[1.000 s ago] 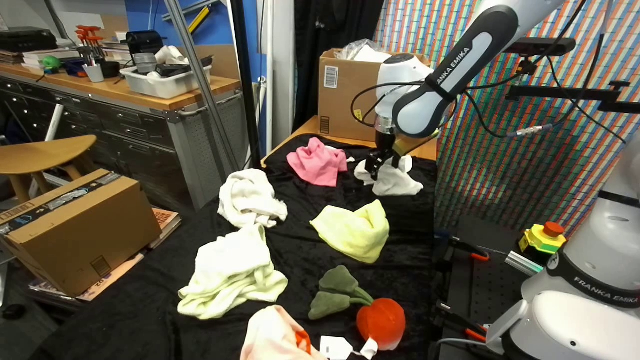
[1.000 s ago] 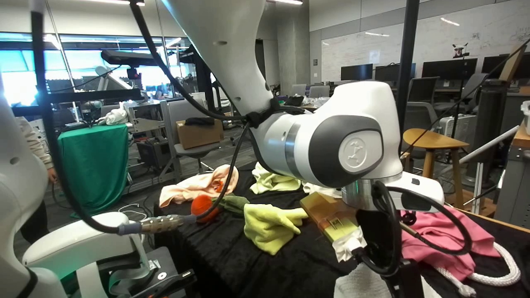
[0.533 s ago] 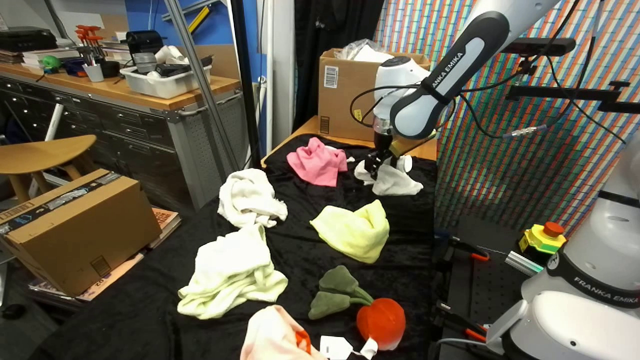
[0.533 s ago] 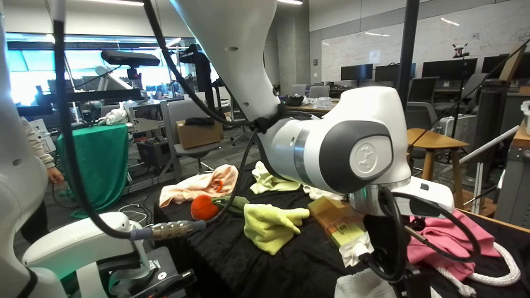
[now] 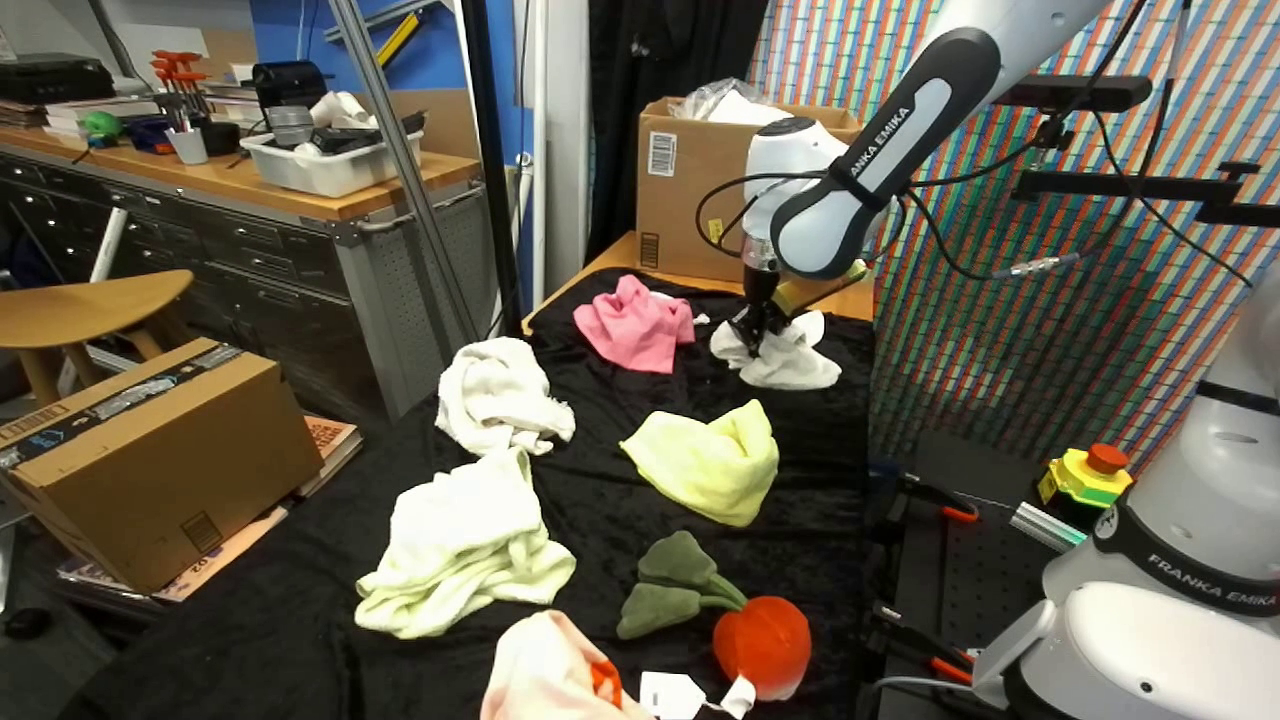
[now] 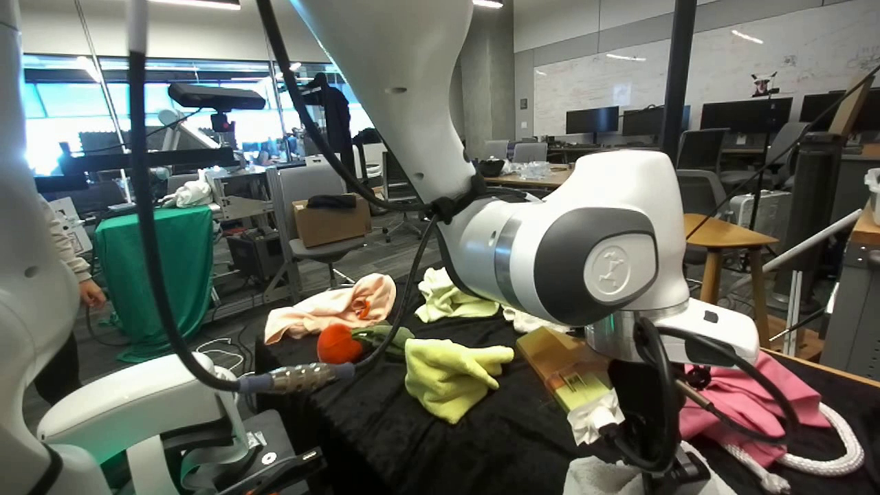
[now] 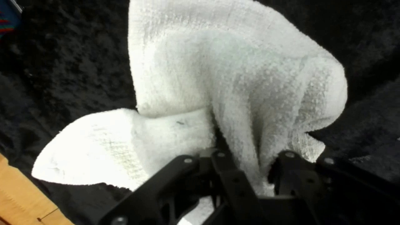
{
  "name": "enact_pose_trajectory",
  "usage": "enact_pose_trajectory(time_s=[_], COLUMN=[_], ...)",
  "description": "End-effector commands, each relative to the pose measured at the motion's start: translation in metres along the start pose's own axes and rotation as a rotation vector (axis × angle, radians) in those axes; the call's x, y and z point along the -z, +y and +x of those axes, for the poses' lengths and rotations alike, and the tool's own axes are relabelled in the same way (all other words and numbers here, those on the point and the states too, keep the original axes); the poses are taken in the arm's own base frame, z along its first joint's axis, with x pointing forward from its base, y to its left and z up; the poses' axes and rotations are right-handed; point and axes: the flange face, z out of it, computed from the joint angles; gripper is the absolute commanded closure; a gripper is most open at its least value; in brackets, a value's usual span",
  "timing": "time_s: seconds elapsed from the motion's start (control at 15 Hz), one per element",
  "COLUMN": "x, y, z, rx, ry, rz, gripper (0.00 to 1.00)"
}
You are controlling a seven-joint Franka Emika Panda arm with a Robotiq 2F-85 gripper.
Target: Pile up all the objects on the table
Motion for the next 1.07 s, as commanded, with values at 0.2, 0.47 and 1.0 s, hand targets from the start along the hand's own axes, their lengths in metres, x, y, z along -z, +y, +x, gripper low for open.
enact_pose_trajectory(time_s=[0.2,0.47,1.0], x=[0.029,0.062,0.154], y=[0.003,0.006,-0.028], z=[0.009,0.016,0.057], rx=[-0.002,-0.006,-0.076], ry=[0.037,0.112,0.331], rz=[0.053,0.055,0.054], gripper=[0.91,0.91,0.91])
